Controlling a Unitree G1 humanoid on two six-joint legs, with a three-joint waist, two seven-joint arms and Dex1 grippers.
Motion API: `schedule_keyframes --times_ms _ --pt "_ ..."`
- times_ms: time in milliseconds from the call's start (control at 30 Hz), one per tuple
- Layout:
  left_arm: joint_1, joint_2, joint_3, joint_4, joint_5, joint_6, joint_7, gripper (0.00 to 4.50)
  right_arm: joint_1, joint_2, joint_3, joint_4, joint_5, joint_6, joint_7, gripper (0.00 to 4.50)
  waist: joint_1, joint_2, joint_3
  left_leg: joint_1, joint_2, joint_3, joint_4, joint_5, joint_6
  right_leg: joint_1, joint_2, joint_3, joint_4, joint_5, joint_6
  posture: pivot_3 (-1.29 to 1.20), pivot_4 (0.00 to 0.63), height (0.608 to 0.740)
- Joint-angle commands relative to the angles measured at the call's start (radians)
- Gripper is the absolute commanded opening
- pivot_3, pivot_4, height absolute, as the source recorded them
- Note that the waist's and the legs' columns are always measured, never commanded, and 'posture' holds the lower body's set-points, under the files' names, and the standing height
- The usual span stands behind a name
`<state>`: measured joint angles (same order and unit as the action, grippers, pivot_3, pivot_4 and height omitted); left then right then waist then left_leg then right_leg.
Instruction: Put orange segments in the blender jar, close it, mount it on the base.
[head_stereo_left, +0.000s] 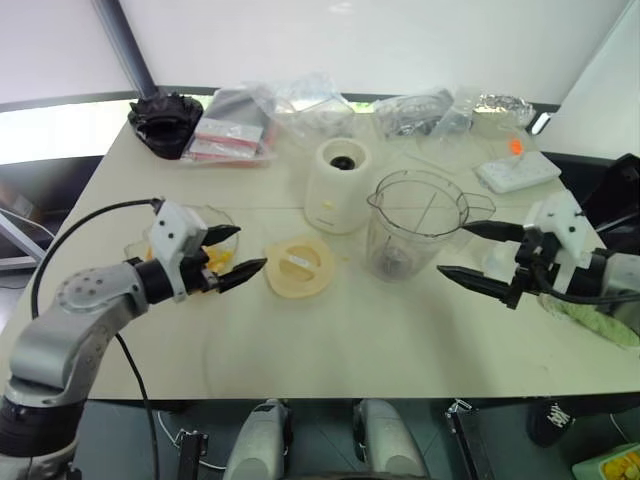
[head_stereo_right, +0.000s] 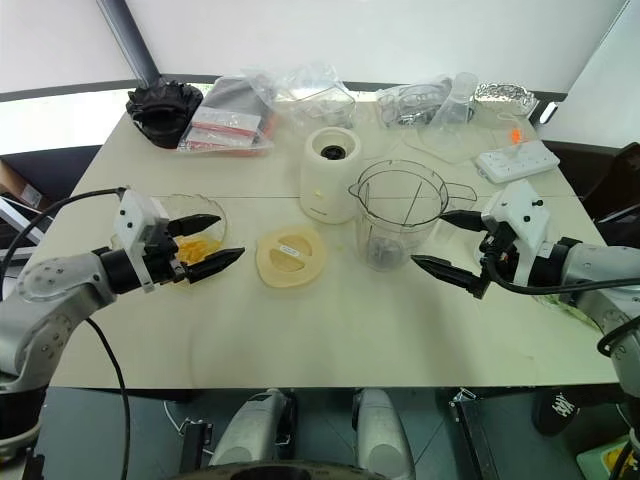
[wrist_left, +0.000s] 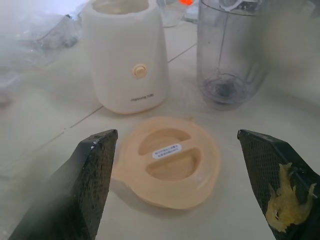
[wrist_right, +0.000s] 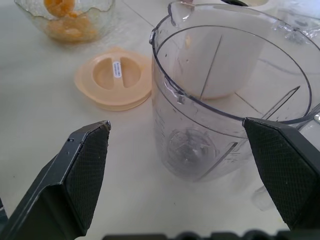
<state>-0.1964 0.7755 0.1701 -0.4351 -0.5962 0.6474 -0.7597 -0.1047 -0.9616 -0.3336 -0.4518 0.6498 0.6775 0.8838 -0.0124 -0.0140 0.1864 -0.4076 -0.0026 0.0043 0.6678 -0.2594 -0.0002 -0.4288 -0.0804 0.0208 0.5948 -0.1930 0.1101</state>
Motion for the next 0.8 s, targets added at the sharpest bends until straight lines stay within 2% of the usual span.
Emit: schedule_keyframes --times_ms 33,133,233,367,467,600,800 --pt "-0.047 0.101 -0.023 0.066 0.048 -0.04 -0.117 4.01 -0.02 0.008 -0.004 -0.032 -0.003 -0.02 -0.015 4.42 -0.001 0.0 0.0 0.0 0.0 0.0 0.0 0.0 0.0 0.0 0.0 0.0 0.0 0.0 0.0 0.0 0.15 0.74" --pt "-0.176 0.229 -0.112 0.228 0.155 -0.126 -0.266 4.01 -0.022 0.018 0.012 -0.028 -0.019 -0.039 -0.024 4.42 0.001 0.0 0.0 -0.001 -0.001 0.002 0.0 0.0 0.0 -0.002 0.001 -0.001 0.001 0.0 0.0 0.0 0.15 0.74" --pt "-0.328 0.318 -0.276 0.429 0.338 -0.272 -0.419 4.01 -0.037 0.034 0.033 -0.019 -0.031 -0.054 -0.029 4.42 0.003 -0.001 0.0 -0.001 -0.001 0.004 0.0 0.0 0.0 -0.002 0.001 -0.001 0.0 0.0 0.0 0.0 0.15 0.74" --pt "-0.655 0.249 -0.481 0.84 0.589 -0.559 -0.566 4.01 -0.064 0.042 0.061 -0.001 -0.05 -0.074 -0.022 4.42 0.009 -0.001 0.001 -0.003 -0.001 0.007 0.0 0.0 0.0 -0.003 -0.001 0.0 -0.001 0.0 -0.001 0.0 0.15 0.74" --pt "-0.785 0.17 -0.535 1.062 0.666 -0.678 -0.601 4.01 -0.053 0.04 0.056 -0.007 -0.05 -0.074 -0.02 4.42 0.017 -0.002 0.001 -0.003 -0.002 0.009 0.0 0.0 0.0 -0.004 -0.001 0.0 -0.001 0.0 0.0 0.0 0.15 0.74" --pt "-0.855 0.093 -0.551 1.251 0.726 -0.8 -0.604 4.01 -0.002 0.038 0.023 -0.029 -0.054 -0.069 -0.033 4.42 0.02 -0.002 0.001 -0.004 -0.002 0.012 0.0 -0.002 0.004 -0.005 -0.001 0.002 0.0 -0.001 0.002 0.0 0.15 0.74" --pt "-0.873 0.061 -0.529 1.346 0.755 -0.874 -0.629 4.01 0.077 0.038 -0.048 -0.069 -0.044 -0.052 -0.052 4.42 0.023 -0.003 0.001 -0.006 -0.001 0.012 0.0 -0.003 0.005 -0.008 -0.001 0.002 0.001 0.001 0.006 0.0 0.15 0.74"
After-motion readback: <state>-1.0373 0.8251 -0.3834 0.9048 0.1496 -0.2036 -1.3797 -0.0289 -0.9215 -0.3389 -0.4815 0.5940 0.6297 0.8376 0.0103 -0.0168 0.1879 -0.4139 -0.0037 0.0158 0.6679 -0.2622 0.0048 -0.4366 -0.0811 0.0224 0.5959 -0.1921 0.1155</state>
